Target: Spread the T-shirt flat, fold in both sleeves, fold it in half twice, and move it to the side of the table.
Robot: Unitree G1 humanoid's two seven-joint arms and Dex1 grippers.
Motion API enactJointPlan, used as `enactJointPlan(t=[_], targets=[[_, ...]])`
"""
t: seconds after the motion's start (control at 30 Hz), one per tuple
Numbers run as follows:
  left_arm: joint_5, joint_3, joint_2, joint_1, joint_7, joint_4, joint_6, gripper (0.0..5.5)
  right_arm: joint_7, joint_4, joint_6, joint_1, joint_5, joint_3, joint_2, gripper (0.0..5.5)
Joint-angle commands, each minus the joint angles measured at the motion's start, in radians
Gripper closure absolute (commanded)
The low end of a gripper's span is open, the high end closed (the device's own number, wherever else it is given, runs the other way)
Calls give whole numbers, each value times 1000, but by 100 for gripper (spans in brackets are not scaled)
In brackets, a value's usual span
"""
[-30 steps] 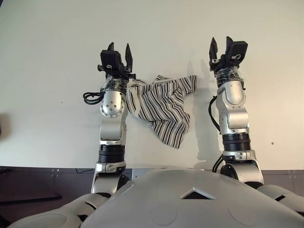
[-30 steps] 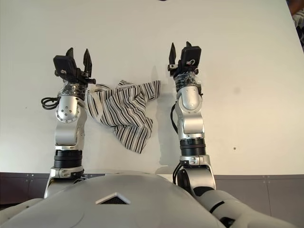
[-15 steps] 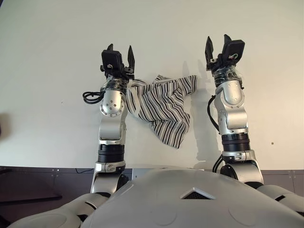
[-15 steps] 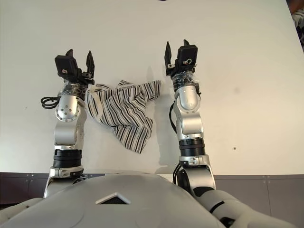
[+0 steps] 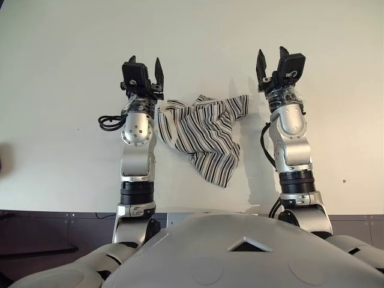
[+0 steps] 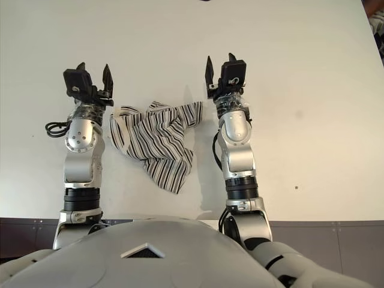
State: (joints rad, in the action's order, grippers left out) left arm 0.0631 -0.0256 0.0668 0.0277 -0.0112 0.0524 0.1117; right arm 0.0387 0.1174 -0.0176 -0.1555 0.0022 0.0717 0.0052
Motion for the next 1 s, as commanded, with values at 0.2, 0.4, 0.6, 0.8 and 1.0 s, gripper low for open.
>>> enactJointPlan(t=[0.2, 0.4, 0.6, 0.8, 1.0], targets=[[138, 180, 165, 2, -179, -138, -36, 262, 522, -167, 145, 26, 226, 104, -188, 284], [134, 184, 323, -54, -335, -132, -87, 262, 1029, -411, 408, 17, 477, 224, -479, 284], [200, 242, 405, -99, -431, -97, -31, 262, 1124, -362, 386, 45, 341, 399, -558, 284], [142, 258, 438, -232, -521, 111, 84, 262, 923, -55, 93, -24, -39, 471, -571, 284], [116, 267, 468, -338, -555, 236, 140, 262, 855, 78, -35, -112, -33, 338, -585, 284]])
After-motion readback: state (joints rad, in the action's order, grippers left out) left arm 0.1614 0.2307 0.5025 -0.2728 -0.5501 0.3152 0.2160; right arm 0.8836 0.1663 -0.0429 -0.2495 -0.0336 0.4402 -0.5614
